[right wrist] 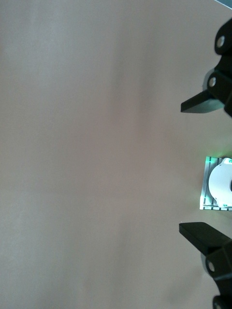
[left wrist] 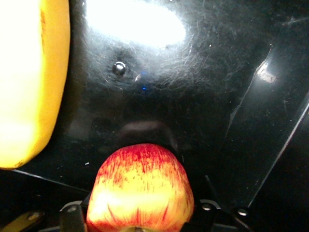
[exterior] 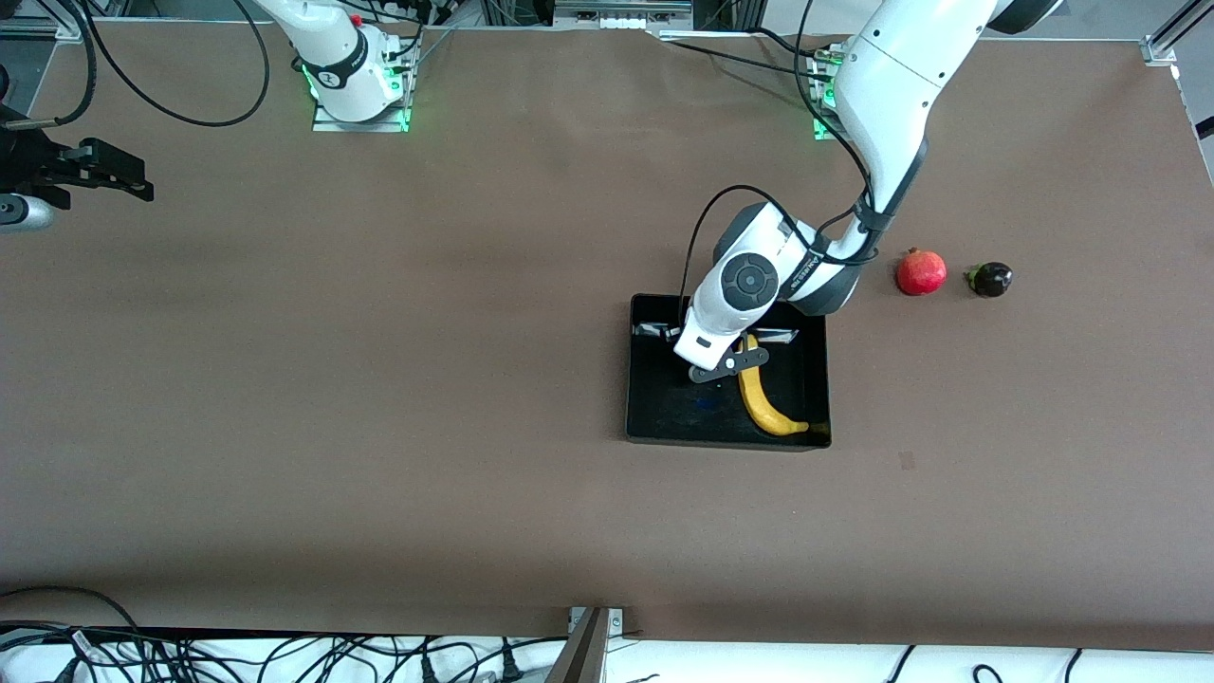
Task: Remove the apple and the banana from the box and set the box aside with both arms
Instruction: 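Lift the apple out and set it on the table beside the tray, then move the left gripper back over the banana in the tray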
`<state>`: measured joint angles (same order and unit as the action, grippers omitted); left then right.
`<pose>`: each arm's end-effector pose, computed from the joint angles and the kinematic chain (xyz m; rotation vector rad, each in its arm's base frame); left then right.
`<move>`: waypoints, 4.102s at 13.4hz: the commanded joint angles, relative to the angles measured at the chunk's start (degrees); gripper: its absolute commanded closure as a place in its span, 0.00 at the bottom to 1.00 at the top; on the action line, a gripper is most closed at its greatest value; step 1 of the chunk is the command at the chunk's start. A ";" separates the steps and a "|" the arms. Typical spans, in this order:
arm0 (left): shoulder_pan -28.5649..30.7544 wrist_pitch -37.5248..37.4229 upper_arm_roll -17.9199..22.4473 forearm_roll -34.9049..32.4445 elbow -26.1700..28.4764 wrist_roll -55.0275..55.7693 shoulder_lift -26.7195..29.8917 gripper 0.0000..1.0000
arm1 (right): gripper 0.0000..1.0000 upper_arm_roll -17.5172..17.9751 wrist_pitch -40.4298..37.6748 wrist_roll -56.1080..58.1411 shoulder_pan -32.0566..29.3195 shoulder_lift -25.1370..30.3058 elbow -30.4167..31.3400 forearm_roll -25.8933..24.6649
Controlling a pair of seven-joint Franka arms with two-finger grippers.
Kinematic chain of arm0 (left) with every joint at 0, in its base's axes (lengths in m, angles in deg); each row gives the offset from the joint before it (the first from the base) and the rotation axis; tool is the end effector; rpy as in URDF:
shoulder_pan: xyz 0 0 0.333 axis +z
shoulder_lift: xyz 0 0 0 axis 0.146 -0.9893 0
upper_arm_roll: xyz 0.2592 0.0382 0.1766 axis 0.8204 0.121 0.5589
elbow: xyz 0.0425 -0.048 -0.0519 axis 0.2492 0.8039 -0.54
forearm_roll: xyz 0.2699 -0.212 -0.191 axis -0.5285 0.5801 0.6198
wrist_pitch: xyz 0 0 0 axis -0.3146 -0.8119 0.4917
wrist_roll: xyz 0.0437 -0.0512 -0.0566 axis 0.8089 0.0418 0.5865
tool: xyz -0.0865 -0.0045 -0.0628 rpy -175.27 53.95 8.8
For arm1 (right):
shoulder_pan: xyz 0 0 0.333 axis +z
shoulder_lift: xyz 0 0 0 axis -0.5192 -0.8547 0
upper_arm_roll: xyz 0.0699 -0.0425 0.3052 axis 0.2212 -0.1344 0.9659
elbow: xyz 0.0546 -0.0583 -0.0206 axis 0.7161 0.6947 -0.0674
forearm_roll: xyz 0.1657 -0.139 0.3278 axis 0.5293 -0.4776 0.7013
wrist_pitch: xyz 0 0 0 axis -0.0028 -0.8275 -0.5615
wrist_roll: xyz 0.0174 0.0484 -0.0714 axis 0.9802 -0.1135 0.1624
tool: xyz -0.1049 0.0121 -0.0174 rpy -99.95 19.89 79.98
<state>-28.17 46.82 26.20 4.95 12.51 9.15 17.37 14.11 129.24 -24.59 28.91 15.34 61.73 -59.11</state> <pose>0.5445 -0.3567 0.1830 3.0234 0.4965 -0.2562 0.5353 -0.0349 0.5968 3.1146 0.1942 -0.2659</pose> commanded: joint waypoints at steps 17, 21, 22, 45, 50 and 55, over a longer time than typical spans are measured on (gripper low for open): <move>27.59 -25.52 0.62 -0.89 -4.53 -41.70 12.55 1.00 | 0.00 0.27 -0.89 -0.46 -0.79 -1.04 -0.81 1.12; 30.32 -10.76 0.63 -3.25 6.01 -41.79 13.08 1.00 | 0.00 0.09 -0.54 -0.46 -0.62 -1.04 -0.90 1.03; 31.54 -6.10 0.63 -4.30 9.26 -41.79 13.25 1.00 | 0.00 0.09 -0.37 -0.46 -0.62 -1.04 -0.90 1.03; 20.15 -16.60 2.12 -0.55 0.86 -22.67 17.21 0.00 | 0.00 0.01 -0.63 -0.37 -0.79 -1.13 -0.81 1.47; 12.32 -10.29 2.29 -0.80 -2.66 -10.35 9.49 0.00 | 0.00 0.01 -0.71 -0.37 -0.79 -1.13 -0.81 1.47; 9.76 -6.49 3.17 -1.85 -2.75 -6.47 5.27 0.00 | 0.00 0.09 -0.98 -0.37 -0.71 -1.13 -0.81 1.47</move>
<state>-16.67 40.88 27.95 3.42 11.81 0.75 24.10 13.81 129.22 -24.59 28.87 14.50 61.74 -58.69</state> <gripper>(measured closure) 0.000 0.000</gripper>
